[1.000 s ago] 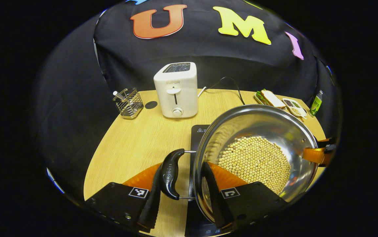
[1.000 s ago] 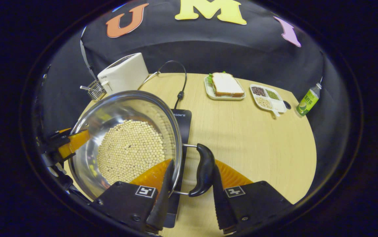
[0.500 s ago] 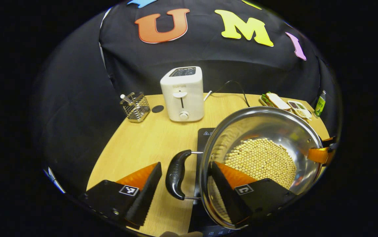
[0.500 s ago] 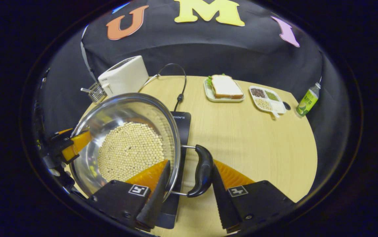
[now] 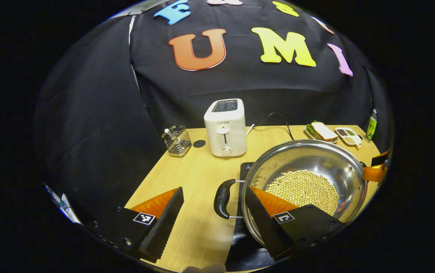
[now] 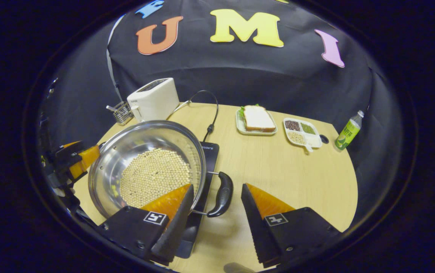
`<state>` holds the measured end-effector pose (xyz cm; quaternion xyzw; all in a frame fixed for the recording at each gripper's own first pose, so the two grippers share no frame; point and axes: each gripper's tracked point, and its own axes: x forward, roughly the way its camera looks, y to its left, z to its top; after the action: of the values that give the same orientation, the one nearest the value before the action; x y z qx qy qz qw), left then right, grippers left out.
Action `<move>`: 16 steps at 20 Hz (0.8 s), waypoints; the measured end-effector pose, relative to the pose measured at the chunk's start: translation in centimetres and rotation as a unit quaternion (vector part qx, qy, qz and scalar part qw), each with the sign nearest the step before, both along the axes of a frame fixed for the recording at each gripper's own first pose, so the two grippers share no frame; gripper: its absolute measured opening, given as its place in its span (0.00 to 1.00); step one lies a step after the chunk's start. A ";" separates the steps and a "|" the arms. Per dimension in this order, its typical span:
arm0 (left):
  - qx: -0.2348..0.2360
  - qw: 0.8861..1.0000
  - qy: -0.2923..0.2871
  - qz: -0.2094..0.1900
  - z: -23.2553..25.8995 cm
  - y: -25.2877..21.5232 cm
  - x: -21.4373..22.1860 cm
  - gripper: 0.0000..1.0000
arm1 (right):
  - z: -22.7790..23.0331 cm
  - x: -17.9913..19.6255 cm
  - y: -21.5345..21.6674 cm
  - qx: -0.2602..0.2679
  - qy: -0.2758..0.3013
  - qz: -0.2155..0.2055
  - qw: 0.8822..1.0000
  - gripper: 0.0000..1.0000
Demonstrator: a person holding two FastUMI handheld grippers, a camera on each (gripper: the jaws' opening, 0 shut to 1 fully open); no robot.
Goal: First push the handle of the pot to place it horizontally, then grasp the pot with both hands and set it on the induction cooktop.
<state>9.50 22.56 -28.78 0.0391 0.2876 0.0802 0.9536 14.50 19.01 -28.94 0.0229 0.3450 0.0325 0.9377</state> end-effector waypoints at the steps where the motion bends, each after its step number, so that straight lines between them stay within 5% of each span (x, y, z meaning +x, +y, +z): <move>1: -0.001 1.000 -0.008 0.000 0.8 -0.2 -0.6 0.97 | 0.5 -0.3 -0.1 -0.002 -0.009 0.005 1.000 0.83; 6: 0.001 0.999 -0.052 0.009 5.3 -2.0 -3.1 0.97 | 4.0 -2.7 -2.1 -0.020 -0.056 0.017 0.998 0.79; 16: -0.012 0.995 -0.100 -0.024 12.5 -13.5 -7.4 0.97 | 10.1 -9.2 -9.7 -0.022 -0.120 0.013 0.992 0.81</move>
<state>2.10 9.02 -16.24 0.0259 0.1911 0.0573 0.9796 5.29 9.31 -18.83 -0.0069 0.2308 0.0399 0.9722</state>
